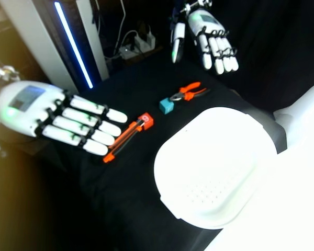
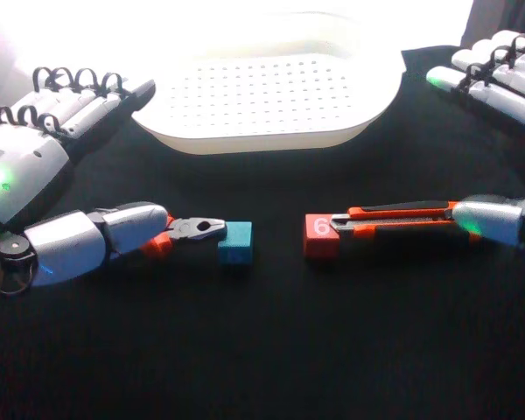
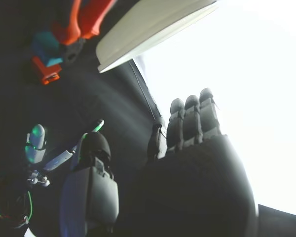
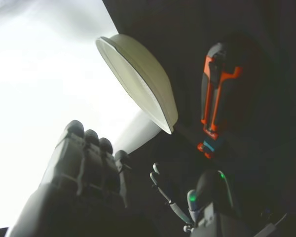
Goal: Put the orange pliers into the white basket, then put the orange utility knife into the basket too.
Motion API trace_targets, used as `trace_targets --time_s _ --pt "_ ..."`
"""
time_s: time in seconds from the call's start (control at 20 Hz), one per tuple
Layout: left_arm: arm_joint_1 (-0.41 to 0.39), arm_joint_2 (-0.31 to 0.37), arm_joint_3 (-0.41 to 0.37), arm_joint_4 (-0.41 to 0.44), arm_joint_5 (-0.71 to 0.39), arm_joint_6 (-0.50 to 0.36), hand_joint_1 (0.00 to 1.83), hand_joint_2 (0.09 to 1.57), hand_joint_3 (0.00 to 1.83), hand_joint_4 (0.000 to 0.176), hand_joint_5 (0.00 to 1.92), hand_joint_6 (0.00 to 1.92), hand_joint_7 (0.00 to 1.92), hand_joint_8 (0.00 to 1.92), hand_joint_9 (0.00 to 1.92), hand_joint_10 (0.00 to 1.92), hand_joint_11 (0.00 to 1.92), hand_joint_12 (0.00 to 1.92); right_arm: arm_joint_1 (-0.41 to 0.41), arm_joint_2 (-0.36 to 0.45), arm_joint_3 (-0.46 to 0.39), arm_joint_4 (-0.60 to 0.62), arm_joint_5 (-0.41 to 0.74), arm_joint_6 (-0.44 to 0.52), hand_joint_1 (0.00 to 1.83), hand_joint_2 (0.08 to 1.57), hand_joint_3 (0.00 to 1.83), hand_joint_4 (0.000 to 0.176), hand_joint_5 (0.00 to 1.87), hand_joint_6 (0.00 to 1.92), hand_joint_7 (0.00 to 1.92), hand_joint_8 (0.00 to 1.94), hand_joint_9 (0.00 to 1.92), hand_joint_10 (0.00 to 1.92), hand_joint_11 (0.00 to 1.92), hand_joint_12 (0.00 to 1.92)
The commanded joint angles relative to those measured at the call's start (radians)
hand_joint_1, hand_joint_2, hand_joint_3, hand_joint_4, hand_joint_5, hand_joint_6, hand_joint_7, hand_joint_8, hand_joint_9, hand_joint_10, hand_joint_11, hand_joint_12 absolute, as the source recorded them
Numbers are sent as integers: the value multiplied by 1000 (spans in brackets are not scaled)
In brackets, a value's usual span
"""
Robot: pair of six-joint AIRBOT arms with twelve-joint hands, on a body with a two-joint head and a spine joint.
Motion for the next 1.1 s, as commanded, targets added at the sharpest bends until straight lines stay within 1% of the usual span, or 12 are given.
trace_targets --time_s 0.0,0.1,0.2,0.3,0.35,0.45,0.6,0.65,0.75,0.8,0.85,1.05 --pt "-1 -6 -3 18 -114 -4 212 1272 18 48 0 0 0 0 0 0 0 0 12 -2 6 -1 124 -1 201 1249 11 19 0 0 0 0 0 0 0 0" --pt "7 -14 -3 14 -108 -6 159 1280 13 38 0 0 0 0 0 0 0 0 12 -4 6 0 124 -1 215 1243 4 22 0 0 0 0 0 0 0 0" --pt "7 -30 4 14 -68 -8 284 1249 0 98 0 0 0 0 0 0 28 13 12 -6 6 2 124 -1 189 1256 7 10 0 0 0 0 0 0 0 0" --pt "7 -56 23 6 -12 -13 322 1271 5 62 0 0 0 0 0 0 24 14 12 -10 6 3 124 -1 274 1237 0 47 0 0 0 0 0 0 0 0" --pt "6 -68 31 -3 5 -13 353 1285 0 54 0 0 7 13 31 0 4 401 12 -11 7 3 124 -1 259 1237 0 49 0 0 0 0 0 0 0 0" --pt "-3 -92 51 -20 48 -13 463 1258 0 22 43 8 88 14 88 18 0 803 12 -12 7 5 124 -1 255 1234 0 34 0 0 0 0 0 0 0 0" --pt "-13 -127 87 -57 116 -13 595 1257 0 22 194 32 212 22 167 44 0 691 12 -13 7 5 124 0 235 1260 8 20 0 0 0 0 0 0 0 0" --pt "-15 -136 95 -68 127 -13 723 1295 4 14 270 268 330 110 155 410 0 1013 12 -14 7 5 124 0 232 1260 7 30 0 0 0 0 0 0 0 0" --pt "-25 -153 114 -82 155 -13 944 1420 6 3 331 1724 427 1498 137 1408 0 1657 12 -15 7 9 124 0 276 1266 5 18 0 0 0 0 0 0 0 0" --pt "-36 -163 125 -85 173 -13 979 1438 2 0 385 1882 473 1662 188 1631 9 1831 11 -15 7 11 124 0 296 1264 3 17 0 0 0 0 0 0 0 0" --pt "-49 -171 135 -86 183 -12 1293 1282 0 16 552 1919 633 1893 717 1909 769 1917 11 -15 7 11 124 0 316 1265 2 23 0 0 0 0 0 0 0 0" --pt "-80 -165 129 -70 133 -3 1340 1286 0 0 1037 1921 1239 1921 1431 1921 1445 1921 8 -15 6 11 124 4 285 1270 3 36 0 0 0 0 0 0 0 0"
